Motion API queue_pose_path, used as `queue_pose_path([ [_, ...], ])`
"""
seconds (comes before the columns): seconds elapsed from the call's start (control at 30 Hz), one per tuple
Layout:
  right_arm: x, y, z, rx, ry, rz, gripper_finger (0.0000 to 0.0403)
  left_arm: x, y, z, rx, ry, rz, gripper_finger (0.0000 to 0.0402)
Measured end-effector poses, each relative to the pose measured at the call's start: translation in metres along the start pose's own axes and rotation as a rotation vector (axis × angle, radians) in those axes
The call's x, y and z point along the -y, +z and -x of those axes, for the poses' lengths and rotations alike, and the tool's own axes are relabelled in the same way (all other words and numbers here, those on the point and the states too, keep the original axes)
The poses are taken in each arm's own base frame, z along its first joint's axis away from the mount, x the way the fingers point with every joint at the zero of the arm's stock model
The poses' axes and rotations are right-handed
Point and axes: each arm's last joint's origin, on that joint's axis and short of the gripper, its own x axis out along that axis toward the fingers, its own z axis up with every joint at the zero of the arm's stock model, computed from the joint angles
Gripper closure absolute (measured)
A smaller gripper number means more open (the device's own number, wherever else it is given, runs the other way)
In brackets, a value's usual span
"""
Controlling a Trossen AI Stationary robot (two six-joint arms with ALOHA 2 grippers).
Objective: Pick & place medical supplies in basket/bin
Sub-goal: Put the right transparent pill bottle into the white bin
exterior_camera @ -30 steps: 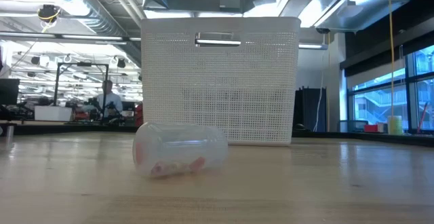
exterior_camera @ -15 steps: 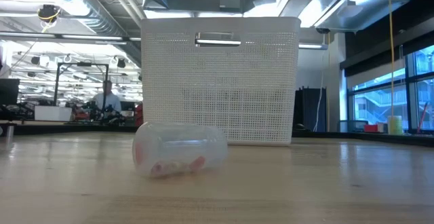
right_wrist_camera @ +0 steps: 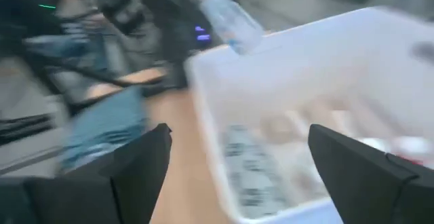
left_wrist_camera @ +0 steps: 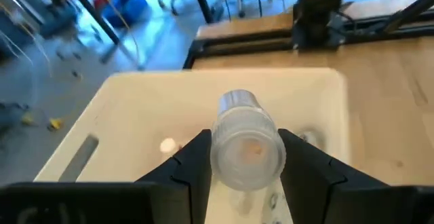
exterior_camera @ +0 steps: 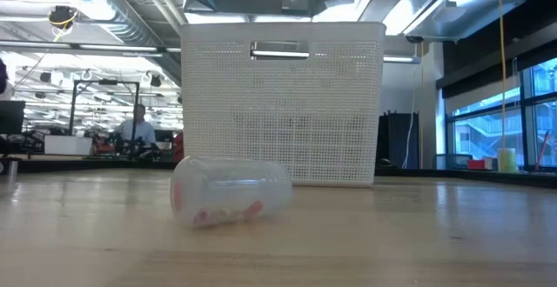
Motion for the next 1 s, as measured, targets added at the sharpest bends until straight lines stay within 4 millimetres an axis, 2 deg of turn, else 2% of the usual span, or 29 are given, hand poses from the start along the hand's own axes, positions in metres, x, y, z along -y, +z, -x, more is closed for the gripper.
queue_pose_path([
  [0.13, 0.015, 0.002, -0.002, 0.034, -0.209, 0.062, 0.0059, -0.052, -0.008, -0.008, -0.045, -0.028, 0.066, 0.0266],
  [0.27, 0.031, 0.006, -0.007, 0.042, -0.329, 0.092, 0.0059, -0.097, -0.022, -0.019, -0.057, -0.039, 0.104, 0.0266],
  [0.43, 0.051, 0.009, -0.012, 0.048, -0.428, -0.022, 0.0059, -0.134, -0.027, -0.037, -0.105, -0.078, 0.177, 0.0266],
  [0.63, 0.067, 0.011, -0.015, 0.070, -0.464, -0.222, 0.0059, -0.152, 0.003, -0.057, -0.243, -0.122, 0.179, 0.0266],
  [0.77, 0.074, 0.009, -0.015, 0.042, -0.452, -0.323, 0.0059, -0.159, 0.016, -0.067, -0.320, -0.149, 0.164, 0.0266],
  [0.87, 0.077, 0.005, -0.015, 0.006, -0.452, -0.360, 0.0059, -0.159, 0.015, -0.075, -0.391, -0.175, 0.157, 0.0266],
  [1.0, 0.081, 0.004, -0.015, -0.008, -0.478, -0.381, 0.0059, -0.156, 0.005, -0.096, -0.457, -0.203, 0.143, 0.0266],
])
